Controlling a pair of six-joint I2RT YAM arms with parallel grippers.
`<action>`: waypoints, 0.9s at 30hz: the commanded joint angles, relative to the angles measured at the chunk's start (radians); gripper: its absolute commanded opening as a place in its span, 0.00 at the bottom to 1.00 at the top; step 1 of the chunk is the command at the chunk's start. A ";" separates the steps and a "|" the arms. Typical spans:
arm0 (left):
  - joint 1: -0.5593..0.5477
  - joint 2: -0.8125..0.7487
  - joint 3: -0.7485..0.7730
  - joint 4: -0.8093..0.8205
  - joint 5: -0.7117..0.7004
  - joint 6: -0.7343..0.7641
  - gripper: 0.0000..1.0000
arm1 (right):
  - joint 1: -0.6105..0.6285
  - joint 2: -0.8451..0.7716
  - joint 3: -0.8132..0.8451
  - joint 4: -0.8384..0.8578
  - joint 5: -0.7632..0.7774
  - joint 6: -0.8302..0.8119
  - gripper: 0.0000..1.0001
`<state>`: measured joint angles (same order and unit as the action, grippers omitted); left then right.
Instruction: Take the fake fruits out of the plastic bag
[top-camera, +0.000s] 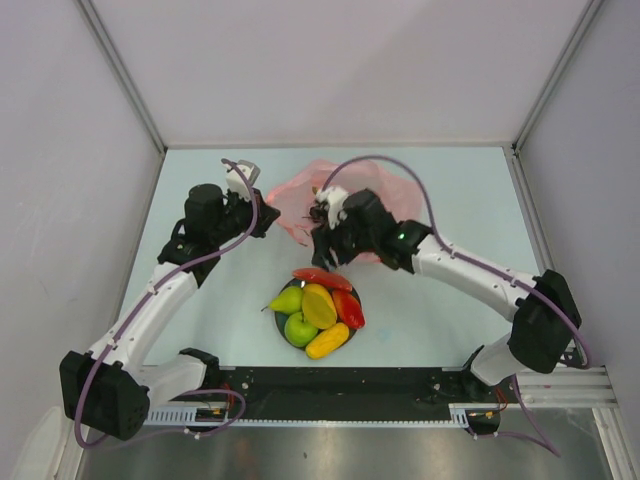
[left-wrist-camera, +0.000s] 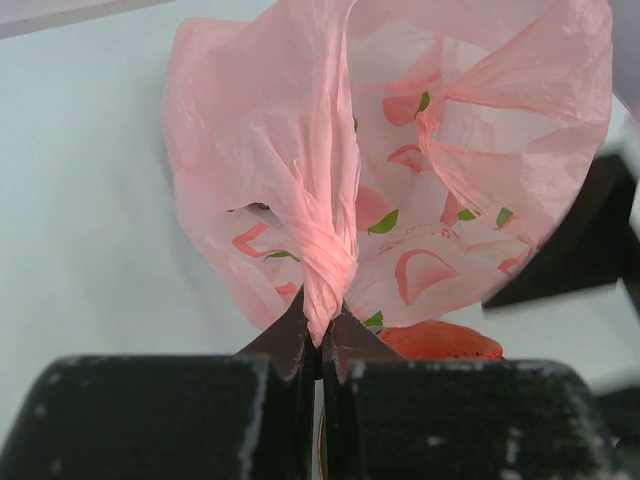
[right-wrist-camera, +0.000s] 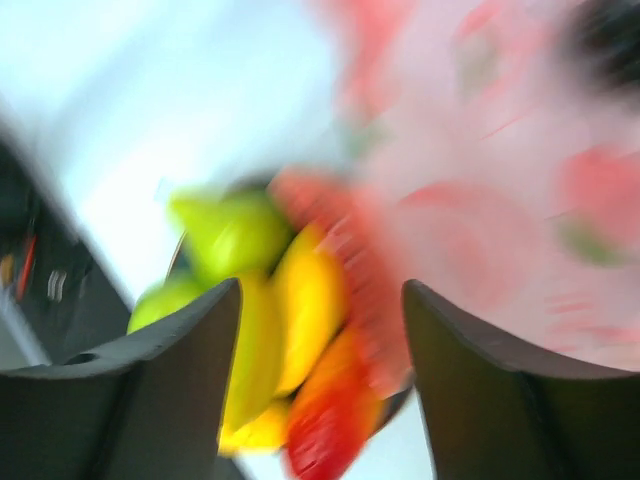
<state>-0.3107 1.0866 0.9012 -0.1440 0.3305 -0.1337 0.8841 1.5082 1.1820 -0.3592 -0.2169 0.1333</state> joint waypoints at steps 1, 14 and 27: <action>0.005 -0.017 -0.007 0.026 0.035 -0.036 0.02 | -0.138 -0.007 0.123 0.074 0.112 -0.049 0.61; 0.025 -0.016 0.045 -0.064 0.252 0.163 0.00 | -0.258 0.436 0.316 0.319 0.217 -0.060 0.48; 0.070 0.002 -0.010 -0.065 0.295 0.163 0.00 | -0.261 0.576 0.378 0.328 0.226 0.026 0.65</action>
<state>-0.2523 1.0882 0.8955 -0.2138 0.5735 0.0097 0.6132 2.0464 1.5276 -0.0746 0.0101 0.1261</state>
